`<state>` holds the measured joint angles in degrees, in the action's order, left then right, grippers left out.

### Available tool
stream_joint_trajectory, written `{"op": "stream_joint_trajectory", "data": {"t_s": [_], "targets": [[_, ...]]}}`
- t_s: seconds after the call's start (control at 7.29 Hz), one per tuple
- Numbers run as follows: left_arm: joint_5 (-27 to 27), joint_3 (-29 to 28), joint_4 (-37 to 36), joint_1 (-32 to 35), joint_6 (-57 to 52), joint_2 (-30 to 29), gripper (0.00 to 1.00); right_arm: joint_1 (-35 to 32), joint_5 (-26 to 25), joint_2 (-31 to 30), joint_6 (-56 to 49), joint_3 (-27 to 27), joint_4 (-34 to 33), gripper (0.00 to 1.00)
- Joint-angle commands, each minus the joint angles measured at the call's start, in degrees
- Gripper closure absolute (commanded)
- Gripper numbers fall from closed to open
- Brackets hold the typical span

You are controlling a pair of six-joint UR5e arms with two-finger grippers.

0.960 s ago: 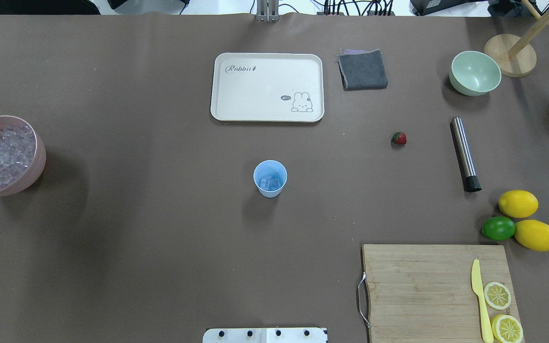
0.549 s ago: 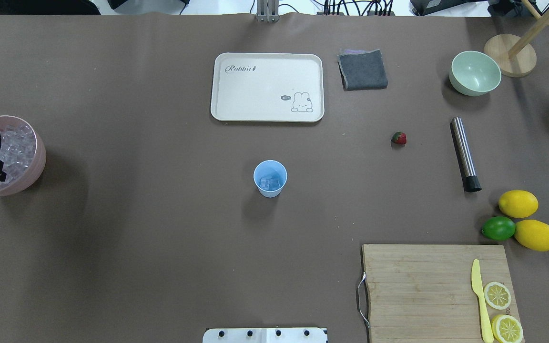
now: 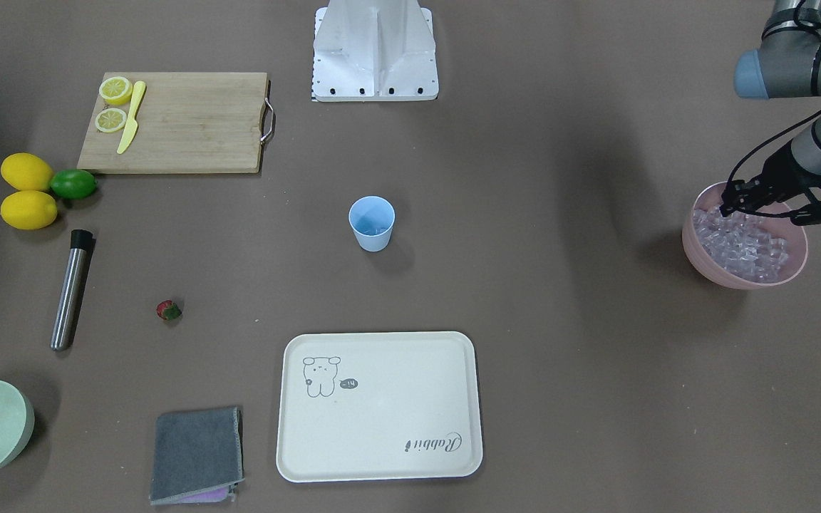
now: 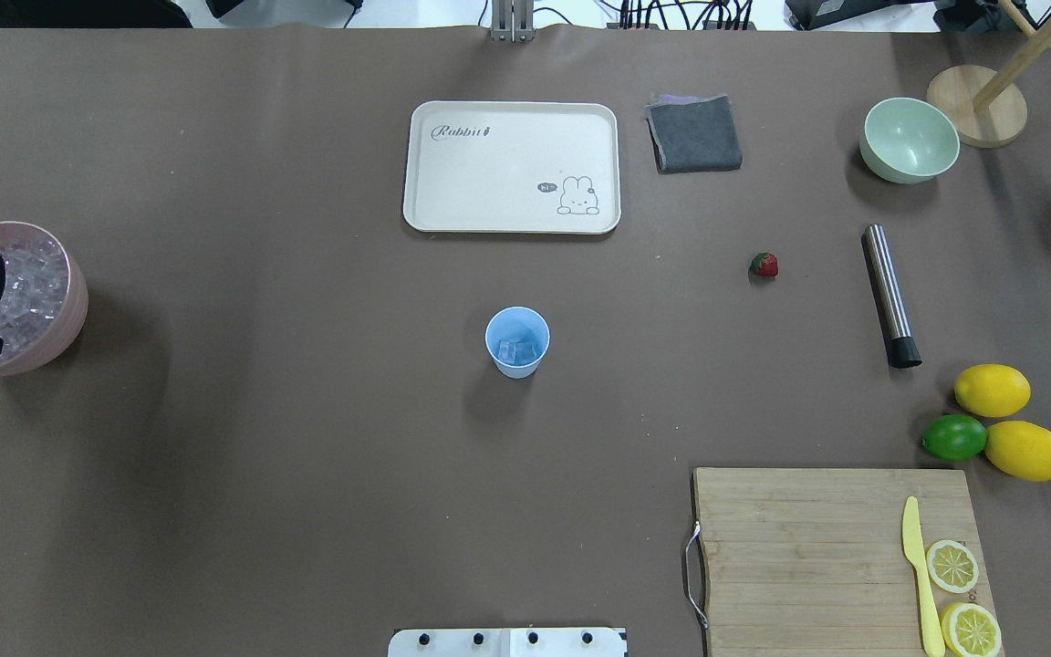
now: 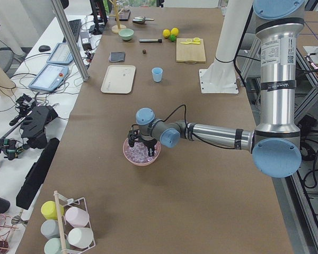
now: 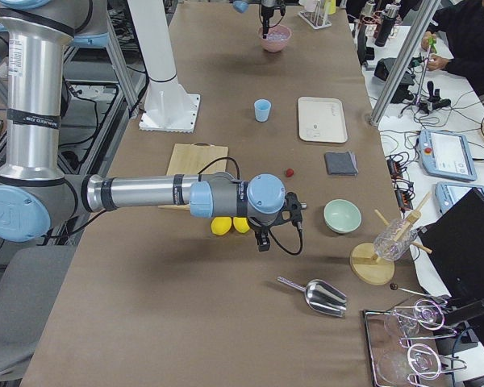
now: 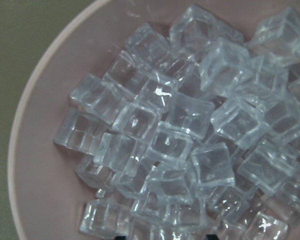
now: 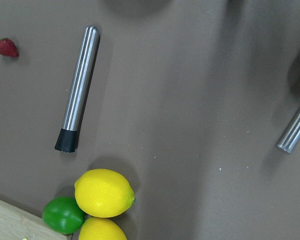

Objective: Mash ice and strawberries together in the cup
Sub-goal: 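Grasp ice cubes from the pink bowl with the left gripper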

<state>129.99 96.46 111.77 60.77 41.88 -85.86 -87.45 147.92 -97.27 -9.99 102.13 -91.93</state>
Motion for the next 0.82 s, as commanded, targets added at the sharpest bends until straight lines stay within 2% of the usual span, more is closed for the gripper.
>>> {"op": "stream_joint_trajectory", "data": {"t_s": [0.0, 0.41, 0.69], "targets": [[0.44, 0.83, -0.14, 0.14, -0.22, -0.53, 1.00, 0.00, 0.09, 0.06, 0.15, 0.61, 0.00, 0.00], [2.01, 6.11, -0.94, 1.45, -0.75, -1.23, 1.00, 2.19, -0.17, 3.12, 4.43, 0.70, 0.00, 0.00], [5.62, 7.69, -1.02, 2.95, 0.48, -7.10, 1.00, 6.40, -0.44, 6.98, 10.05, 0.44, 0.09, 0.00]]}}
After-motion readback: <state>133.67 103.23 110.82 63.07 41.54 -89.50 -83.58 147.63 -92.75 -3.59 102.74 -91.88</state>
